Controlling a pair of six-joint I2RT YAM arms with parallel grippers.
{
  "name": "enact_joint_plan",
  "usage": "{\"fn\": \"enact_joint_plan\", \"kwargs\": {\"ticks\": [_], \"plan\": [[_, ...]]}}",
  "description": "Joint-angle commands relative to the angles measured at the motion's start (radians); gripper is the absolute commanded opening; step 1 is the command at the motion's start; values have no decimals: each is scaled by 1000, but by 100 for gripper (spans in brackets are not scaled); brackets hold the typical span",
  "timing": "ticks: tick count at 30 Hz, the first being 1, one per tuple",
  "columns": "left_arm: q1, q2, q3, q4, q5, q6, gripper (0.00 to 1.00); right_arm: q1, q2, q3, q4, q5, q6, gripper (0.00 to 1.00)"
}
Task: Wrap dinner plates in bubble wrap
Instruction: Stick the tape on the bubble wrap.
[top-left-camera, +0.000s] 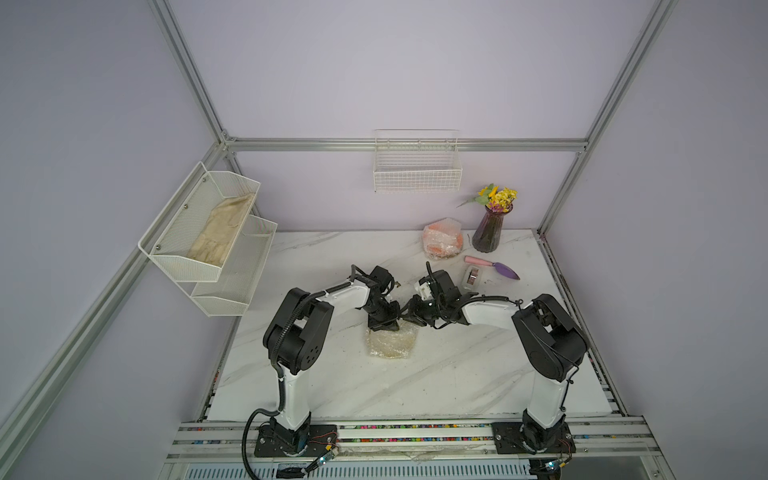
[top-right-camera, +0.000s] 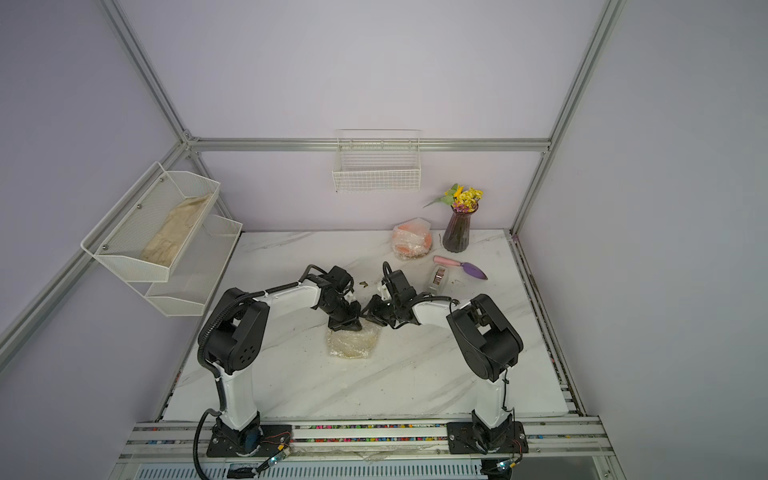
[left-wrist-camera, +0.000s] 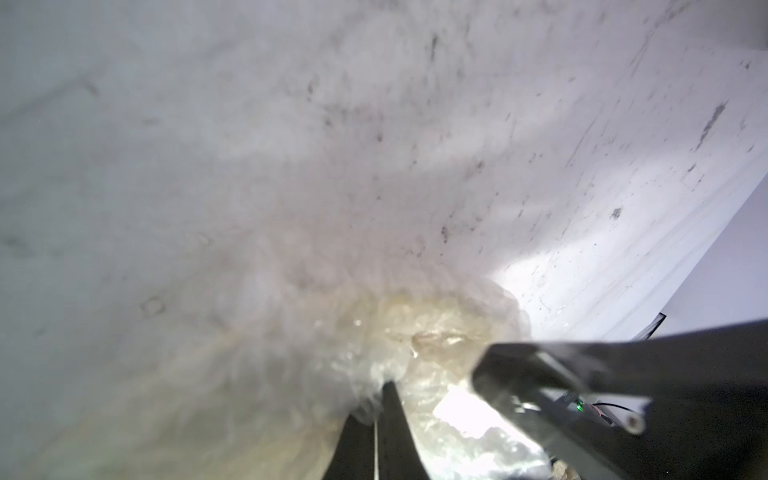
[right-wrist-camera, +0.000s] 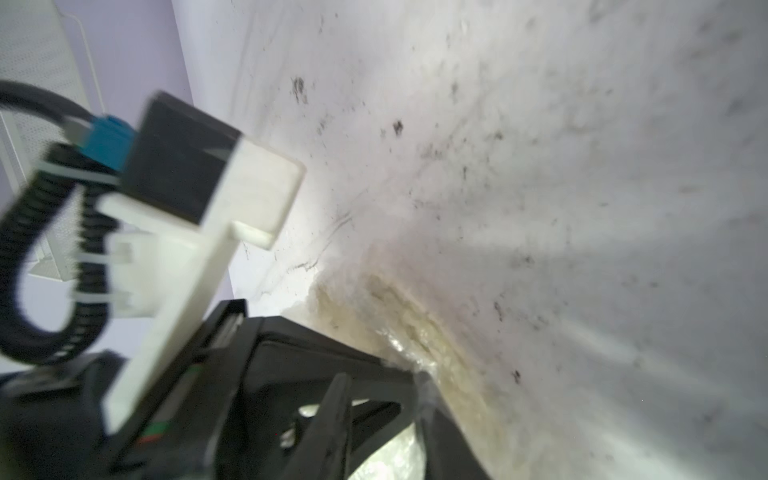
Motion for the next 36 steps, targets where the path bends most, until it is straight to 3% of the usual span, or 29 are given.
{"fn": "enact_joint_plan", "kwargs": {"ticks": [1,5,8,11,17,22,36], "plan": [[-15,107,-127,-99,-112,29,6,-16,-8,84,-254,40,-108,35],[-15,108,-142,-82,-107,26,6,-30,-31,126,-348,4,-137,37],[-15,99,-135,-74,-104,19,6,-36,-49,136,-333,-109,-118,34],[-15,83,-130,-65,-99,14,5,-27,-67,74,-212,-213,17,30],[-14,60,-132,-29,-79,-4,3,19,-85,-90,69,-241,233,18],[-14,42,-138,-19,-76,-6,2,30,-24,-121,229,-190,299,12],[5,-99,-124,-77,-87,-8,1,23,103,-228,244,-22,249,10]]}}
